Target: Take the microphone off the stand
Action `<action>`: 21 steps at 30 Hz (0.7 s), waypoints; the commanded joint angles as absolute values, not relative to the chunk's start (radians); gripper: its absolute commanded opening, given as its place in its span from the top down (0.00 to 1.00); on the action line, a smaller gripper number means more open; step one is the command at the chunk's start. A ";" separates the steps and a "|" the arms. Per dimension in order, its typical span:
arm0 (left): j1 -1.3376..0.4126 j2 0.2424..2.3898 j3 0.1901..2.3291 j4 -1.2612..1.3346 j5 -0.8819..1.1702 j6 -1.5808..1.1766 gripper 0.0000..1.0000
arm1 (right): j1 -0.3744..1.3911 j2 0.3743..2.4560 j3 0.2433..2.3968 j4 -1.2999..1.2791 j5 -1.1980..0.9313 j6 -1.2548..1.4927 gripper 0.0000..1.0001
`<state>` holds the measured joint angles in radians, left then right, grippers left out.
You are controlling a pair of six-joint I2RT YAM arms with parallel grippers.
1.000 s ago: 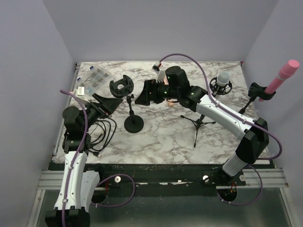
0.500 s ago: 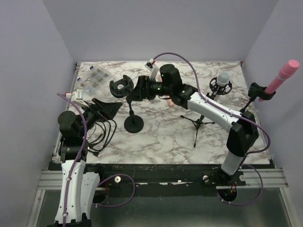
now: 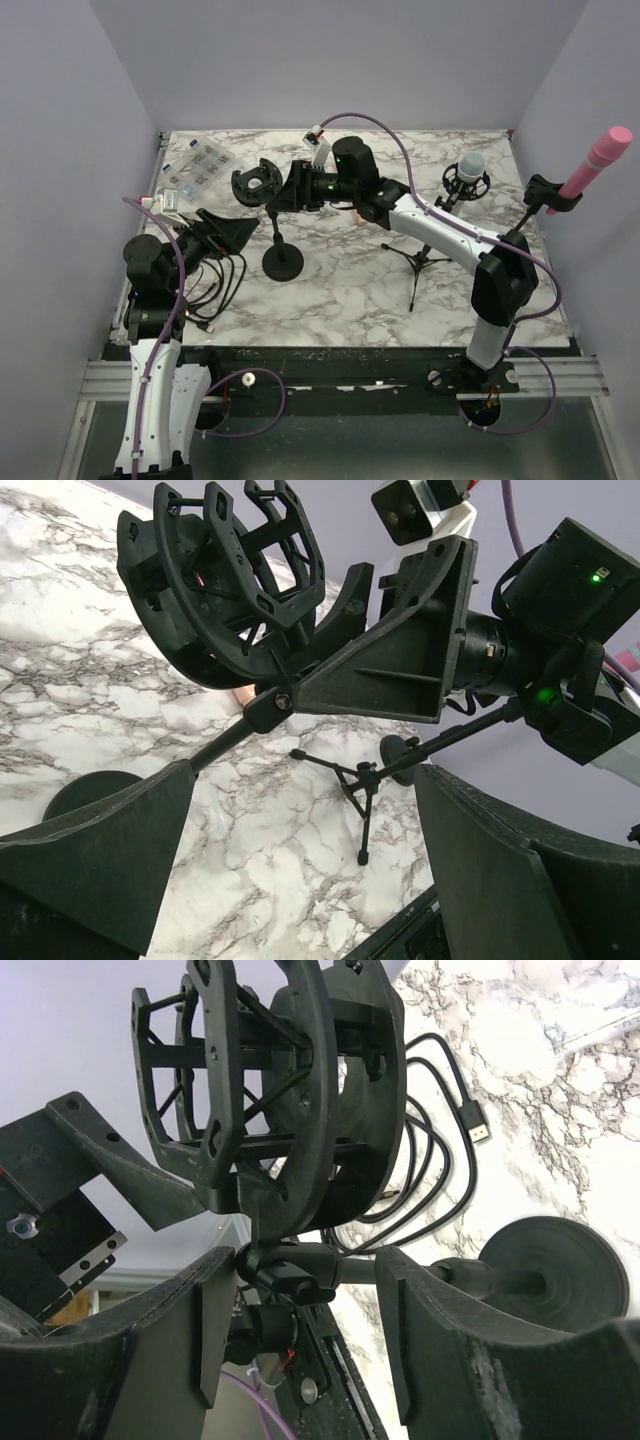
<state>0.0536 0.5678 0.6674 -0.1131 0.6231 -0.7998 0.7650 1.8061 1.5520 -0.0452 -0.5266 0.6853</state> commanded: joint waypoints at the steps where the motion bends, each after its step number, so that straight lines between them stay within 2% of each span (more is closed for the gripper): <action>1: 0.048 0.560 0.683 -0.118 0.622 -0.786 0.04 | 0.769 1.834 1.563 -0.017 -0.552 0.699 0.39; 5: 0.046 0.564 0.691 -0.117 0.622 -0.787 0.04 | 0.769 1.845 1.537 -0.016 -0.557 0.702 0.50; 12: 0.043 0.572 0.692 -0.119 0.626 -0.785 0.05 | 0.769 1.860 1.460 -0.010 -0.551 0.701 0.60; 21: 0.040 0.581 0.706 -0.119 0.627 -0.784 0.05 | 0.772 1.886 1.351 0.039 -0.551 0.710 0.64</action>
